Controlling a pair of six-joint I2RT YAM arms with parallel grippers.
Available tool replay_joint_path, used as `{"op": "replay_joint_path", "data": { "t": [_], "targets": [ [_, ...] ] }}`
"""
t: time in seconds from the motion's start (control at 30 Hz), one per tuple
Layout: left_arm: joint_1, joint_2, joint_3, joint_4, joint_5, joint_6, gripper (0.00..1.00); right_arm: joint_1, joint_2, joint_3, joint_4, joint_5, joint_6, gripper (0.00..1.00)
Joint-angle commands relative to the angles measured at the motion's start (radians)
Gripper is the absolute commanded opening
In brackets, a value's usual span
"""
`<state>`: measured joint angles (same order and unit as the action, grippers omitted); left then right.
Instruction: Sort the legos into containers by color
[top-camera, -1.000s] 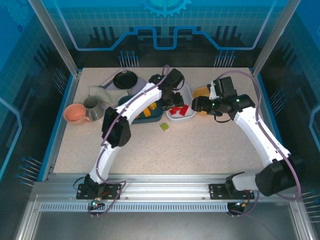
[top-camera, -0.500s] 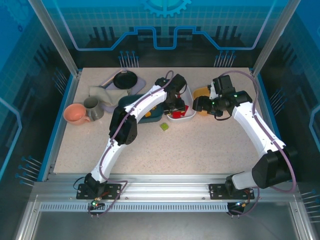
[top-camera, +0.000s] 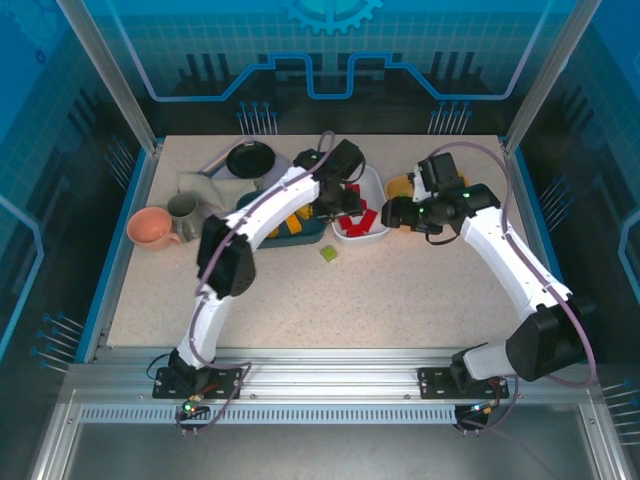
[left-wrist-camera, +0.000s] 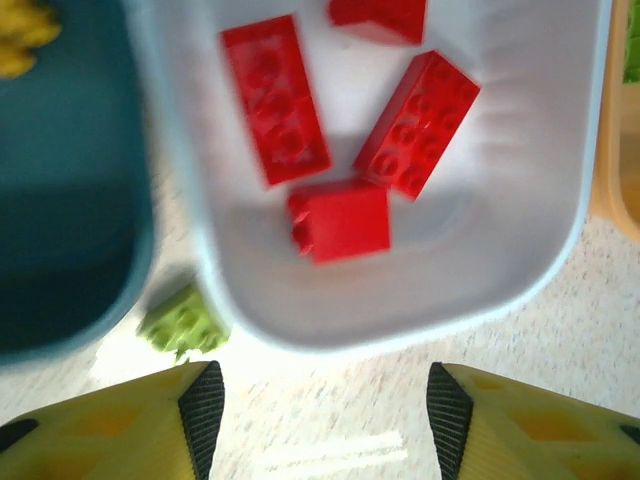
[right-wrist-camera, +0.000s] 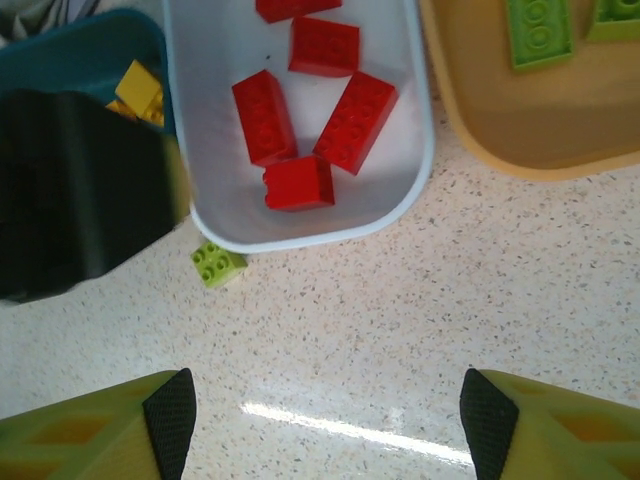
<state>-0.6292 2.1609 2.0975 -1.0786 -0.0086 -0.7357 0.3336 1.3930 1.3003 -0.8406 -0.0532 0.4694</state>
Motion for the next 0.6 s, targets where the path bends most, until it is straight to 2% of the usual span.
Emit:
{"op": "replay_joint_path", "data": {
  "t": [0.0,0.17,0.3,0.43,0.57],
  "targets": [
    [0.002,-0.273,-0.257,0.085,-0.038,-0.081,0.60,0.097,-0.013,-0.038,-0.009,0.056,-0.050,0.73],
    [0.018,-0.600,-0.709,0.240,-0.057,-0.172,0.62,0.301,0.068,-0.099,0.089,0.100,-0.067,0.73],
    [0.025,-0.814,-0.923,0.281,-0.102,-0.201,0.66,0.424,0.210,-0.076,0.149,0.171,-0.112,0.75],
    [0.035,-1.028,-1.063,0.295,-0.151,-0.208,0.69,0.451,0.373,-0.002,0.179,0.241,-0.140,0.75],
    [0.044,-1.200,-1.133,0.264,-0.179,-0.210,0.73,0.450,0.511,0.084,0.190,0.297,-0.177,0.75]
  ]
}}
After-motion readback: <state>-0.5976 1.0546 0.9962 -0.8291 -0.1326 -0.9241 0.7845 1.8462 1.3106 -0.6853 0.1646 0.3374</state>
